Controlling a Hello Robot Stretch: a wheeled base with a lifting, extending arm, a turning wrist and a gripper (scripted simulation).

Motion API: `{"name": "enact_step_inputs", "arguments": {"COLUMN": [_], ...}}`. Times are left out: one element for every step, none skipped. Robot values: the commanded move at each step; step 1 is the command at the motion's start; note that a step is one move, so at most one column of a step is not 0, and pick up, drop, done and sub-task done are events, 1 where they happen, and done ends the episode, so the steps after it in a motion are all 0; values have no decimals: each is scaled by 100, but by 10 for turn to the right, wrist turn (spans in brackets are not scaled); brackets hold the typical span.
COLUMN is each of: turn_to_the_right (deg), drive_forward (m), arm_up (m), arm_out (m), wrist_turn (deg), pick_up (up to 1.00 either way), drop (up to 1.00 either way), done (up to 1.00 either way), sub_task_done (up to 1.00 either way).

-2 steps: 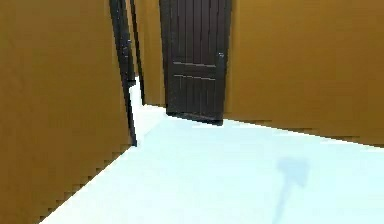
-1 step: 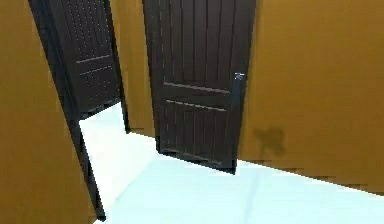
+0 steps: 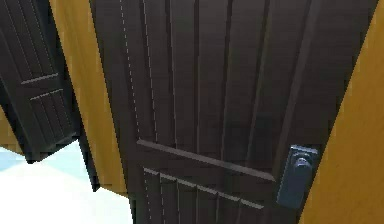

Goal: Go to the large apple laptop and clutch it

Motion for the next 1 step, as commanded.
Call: {"name": "enact_step_inputs", "arguments": {"turn_to_the_right": [150], "drive_forward": [0], "arm_up": [0], "arm_out": [0], "wrist_turn": [0], "pick_up": [0], "drop": [0], "done": [0], "sub_task_done": [0]}}
